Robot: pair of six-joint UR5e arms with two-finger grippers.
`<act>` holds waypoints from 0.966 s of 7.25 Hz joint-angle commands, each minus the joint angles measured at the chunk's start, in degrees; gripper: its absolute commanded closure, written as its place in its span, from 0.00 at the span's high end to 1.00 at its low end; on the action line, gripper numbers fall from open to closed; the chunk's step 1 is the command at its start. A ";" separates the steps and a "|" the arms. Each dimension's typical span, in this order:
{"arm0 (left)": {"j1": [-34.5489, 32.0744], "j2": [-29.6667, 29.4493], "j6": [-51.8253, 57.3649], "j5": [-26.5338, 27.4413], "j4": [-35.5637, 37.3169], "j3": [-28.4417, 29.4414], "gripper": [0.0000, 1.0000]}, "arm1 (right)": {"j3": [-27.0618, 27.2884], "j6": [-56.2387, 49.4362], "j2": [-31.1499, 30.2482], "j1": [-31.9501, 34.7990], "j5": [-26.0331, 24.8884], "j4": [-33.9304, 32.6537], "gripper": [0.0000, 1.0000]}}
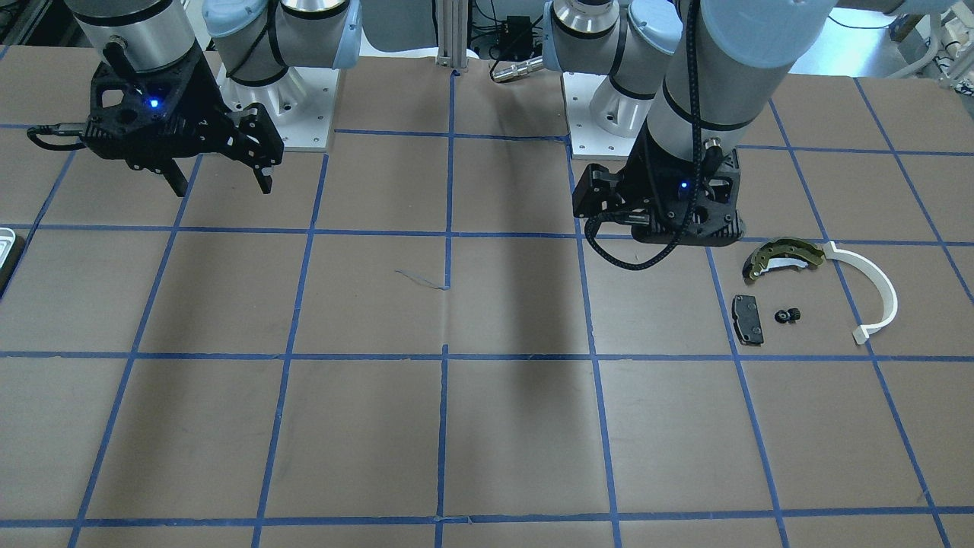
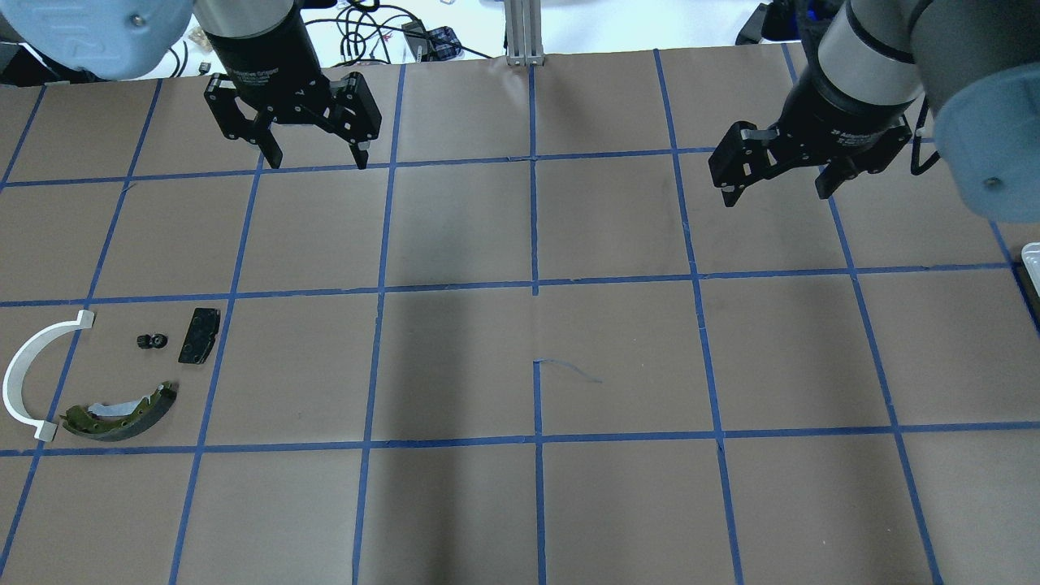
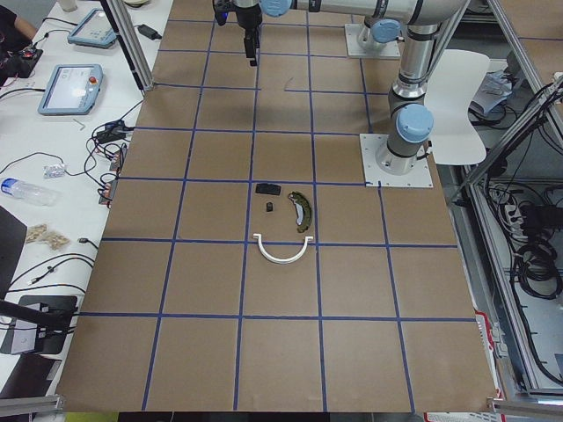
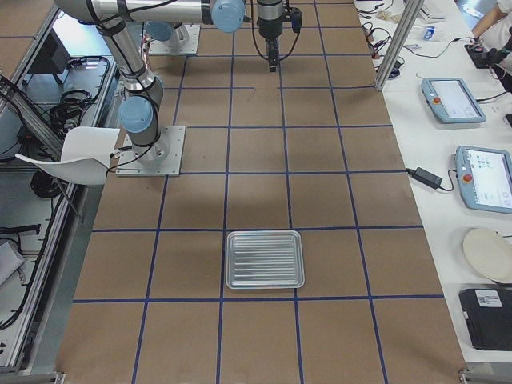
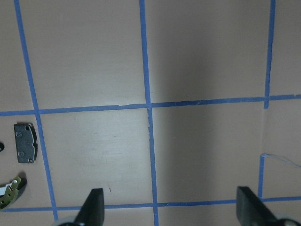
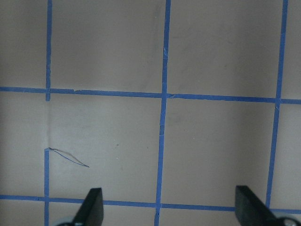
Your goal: Place bearing gear from tray to pile
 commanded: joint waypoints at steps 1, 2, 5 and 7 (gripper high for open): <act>0.53 4.09 1.18 0.18 0.32 -4.67 1.00 | 0.13 0.23 0.00 0.00 -0.12 -0.23 1.00; 0.97 6.11 1.27 -0.08 0.32 -6.69 1.00 | 0.21 0.23 0.00 0.00 -0.12 -0.23 1.00; 6.33 9.37 3.91 -0.08 1.37 -10.90 1.00 | 0.04 -0.38 0.26 0.17 0.14 -0.49 1.00; 6.33 10.25 4.00 -0.08 2.43 -12.42 1.00 | -0.84 -0.29 0.70 0.00 0.40 -1.02 1.00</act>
